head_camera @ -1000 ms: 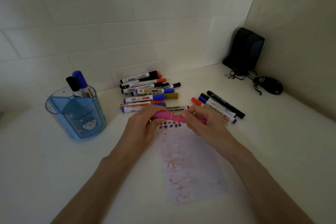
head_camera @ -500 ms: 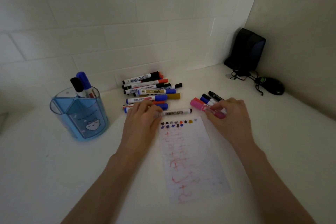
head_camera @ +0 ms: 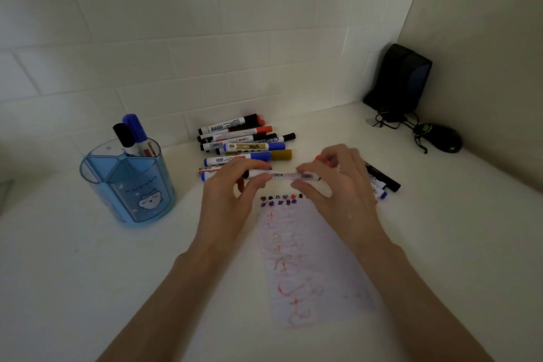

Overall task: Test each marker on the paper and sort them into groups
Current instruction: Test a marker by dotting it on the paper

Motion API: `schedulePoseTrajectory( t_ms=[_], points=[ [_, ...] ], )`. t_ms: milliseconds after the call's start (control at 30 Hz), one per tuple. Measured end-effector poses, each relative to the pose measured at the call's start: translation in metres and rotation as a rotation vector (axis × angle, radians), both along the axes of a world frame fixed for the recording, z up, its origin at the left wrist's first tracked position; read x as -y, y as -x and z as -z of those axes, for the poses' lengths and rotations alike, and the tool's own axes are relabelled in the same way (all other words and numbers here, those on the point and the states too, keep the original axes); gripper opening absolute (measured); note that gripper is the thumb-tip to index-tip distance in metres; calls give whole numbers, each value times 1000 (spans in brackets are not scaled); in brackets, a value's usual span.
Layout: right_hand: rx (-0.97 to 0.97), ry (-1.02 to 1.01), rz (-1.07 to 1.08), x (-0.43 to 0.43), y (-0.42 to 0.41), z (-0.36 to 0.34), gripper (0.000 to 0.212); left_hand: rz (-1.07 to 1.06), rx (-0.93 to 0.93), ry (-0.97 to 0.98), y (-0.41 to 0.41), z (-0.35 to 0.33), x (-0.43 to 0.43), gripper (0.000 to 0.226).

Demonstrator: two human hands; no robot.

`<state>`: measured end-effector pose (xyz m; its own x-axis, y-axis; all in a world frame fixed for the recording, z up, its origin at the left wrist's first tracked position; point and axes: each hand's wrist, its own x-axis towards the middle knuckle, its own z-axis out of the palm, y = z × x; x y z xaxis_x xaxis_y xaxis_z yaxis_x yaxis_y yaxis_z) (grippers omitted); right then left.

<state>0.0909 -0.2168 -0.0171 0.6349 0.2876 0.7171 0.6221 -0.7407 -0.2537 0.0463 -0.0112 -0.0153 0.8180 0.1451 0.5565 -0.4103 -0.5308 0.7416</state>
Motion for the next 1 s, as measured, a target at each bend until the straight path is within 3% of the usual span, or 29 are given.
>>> schedulePoseTrajectory(
  t_ms=[67, 167, 233, 267, 367, 467, 600, 733, 800, 1000],
  points=[
    [-126, -286, 38, 0, 4, -9, 46, -9, 22, 156, 2, -4, -1, 15],
    [-720, -761, -114, 0, 13, -21, 71, 2, -4, 396, 1, -10, 0, 13],
    [-1001, -838, -358, -3, 18, -18, 67, 100, -37, 394, 2, -8, 3, 16],
    [-1033, -875, -459, -8, 21, -15, 56, 148, -58, 331, 3, -6, 5, 19],
    [-938, -904, -392, -18, 24, -13, 28, 133, -77, -66, 6, 4, 8, 32],
    [-843, -832, -317, -14, 20, -14, 25, 99, 9, -326, 6, 7, 8, 31],
    [-774, -807, -336, -12, 17, -17, 26, 164, -65, -316, 6, 1, 20, 37],
    [-647, -1145, -153, 27, -4, -24, 30, 194, -301, -161, 8, 3, -3, 35],
    [-629, -1071, -46, 37, -8, -19, 30, 197, -292, -166, 11, 3, -7, 31],
    [-760, -848, -58, 3, -4, -2, 25, 286, -312, -450, 11, 12, 7, 20]
  ],
)
